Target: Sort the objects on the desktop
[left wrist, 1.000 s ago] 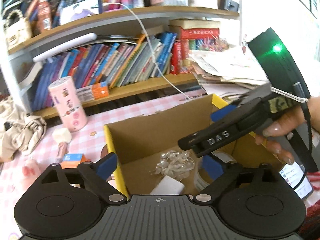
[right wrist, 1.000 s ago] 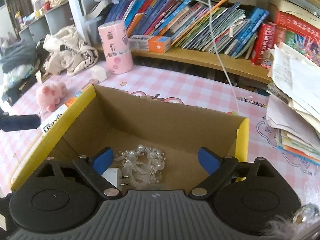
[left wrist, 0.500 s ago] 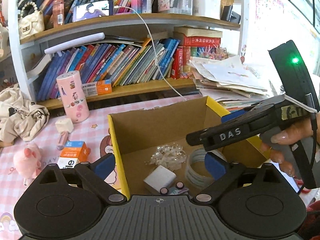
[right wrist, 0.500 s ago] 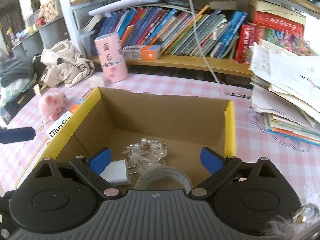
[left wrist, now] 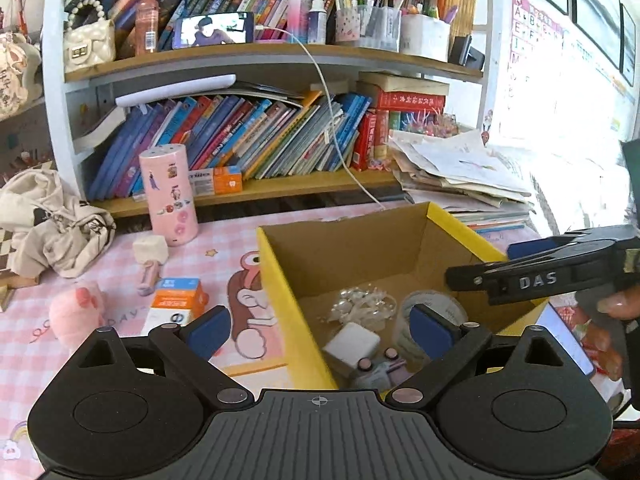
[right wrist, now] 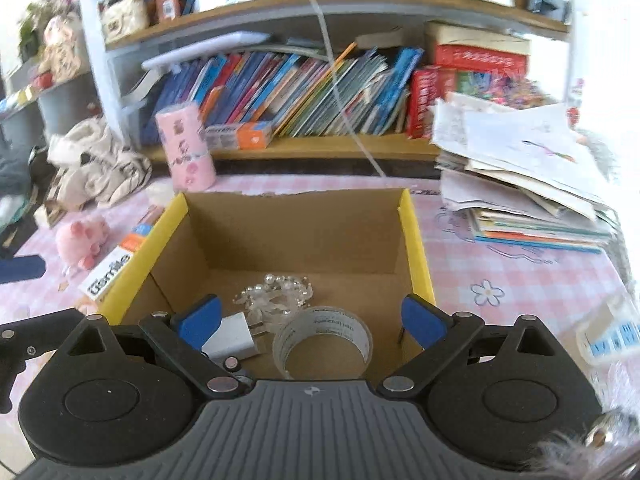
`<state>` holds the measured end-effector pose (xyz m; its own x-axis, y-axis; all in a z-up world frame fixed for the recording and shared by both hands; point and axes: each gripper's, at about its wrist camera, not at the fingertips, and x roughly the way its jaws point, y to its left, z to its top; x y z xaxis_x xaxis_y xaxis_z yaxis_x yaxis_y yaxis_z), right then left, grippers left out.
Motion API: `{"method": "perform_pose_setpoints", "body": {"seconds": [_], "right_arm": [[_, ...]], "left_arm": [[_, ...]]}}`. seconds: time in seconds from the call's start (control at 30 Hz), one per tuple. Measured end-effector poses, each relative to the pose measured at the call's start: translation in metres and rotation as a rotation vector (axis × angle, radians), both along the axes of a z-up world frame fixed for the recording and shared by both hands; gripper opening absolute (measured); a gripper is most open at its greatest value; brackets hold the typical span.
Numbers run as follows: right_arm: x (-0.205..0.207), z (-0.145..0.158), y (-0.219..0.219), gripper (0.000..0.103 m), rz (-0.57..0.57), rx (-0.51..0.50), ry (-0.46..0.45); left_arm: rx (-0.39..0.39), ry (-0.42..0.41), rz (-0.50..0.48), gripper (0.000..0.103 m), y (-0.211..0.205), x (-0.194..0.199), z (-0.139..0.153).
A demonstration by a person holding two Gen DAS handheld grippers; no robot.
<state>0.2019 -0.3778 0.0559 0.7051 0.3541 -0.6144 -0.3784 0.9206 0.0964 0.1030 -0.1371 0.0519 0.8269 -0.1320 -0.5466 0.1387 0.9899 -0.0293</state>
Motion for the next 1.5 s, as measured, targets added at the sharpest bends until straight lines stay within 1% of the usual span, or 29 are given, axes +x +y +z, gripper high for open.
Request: {"method": "perform_pose_setpoints", "body": {"seconds": [0.17, 0.4, 0.63, 0.93, 1.1, 1.23, 1.5], "right_arm": [[-0.026, 0.004, 0.007, 0.097, -0.075, -0.008, -0.035], [-0.063, 0.004, 0.023, 0.099, -0.136, -0.040, -0.050], [-0.098, -0.004, 0.043, 0.099, -0.160, -0.080, -0.036], [-0.130, -0.019, 0.071, 0.100, -0.170, -0.107, 0.004], [-0.139, -0.029, 0.089, 0.100, -0.156, -0.112, 0.047], [-0.143, -0.037, 0.110, 0.101, -0.099, -0.139, 0.088], [-0.149, -0.042, 0.149, 0.101, 0.014, -0.185, 0.084]], "left_arm": [[-0.019, 0.004, 0.006, 0.098, 0.022, -0.015, -0.002], [0.000, 0.027, 0.009, 0.098, 0.045, -0.029, -0.008], [0.001, 0.070, -0.021, 0.099, 0.063, -0.041, -0.016], [0.018, 0.090, -0.056, 0.099, 0.083, -0.058, -0.023], [0.039, 0.112, -0.056, 0.099, 0.096, -0.067, -0.029], [0.044, 0.134, -0.037, 0.099, 0.108, -0.075, -0.036], [0.020, 0.132, 0.043, 0.099, 0.138, -0.092, -0.037]]}}
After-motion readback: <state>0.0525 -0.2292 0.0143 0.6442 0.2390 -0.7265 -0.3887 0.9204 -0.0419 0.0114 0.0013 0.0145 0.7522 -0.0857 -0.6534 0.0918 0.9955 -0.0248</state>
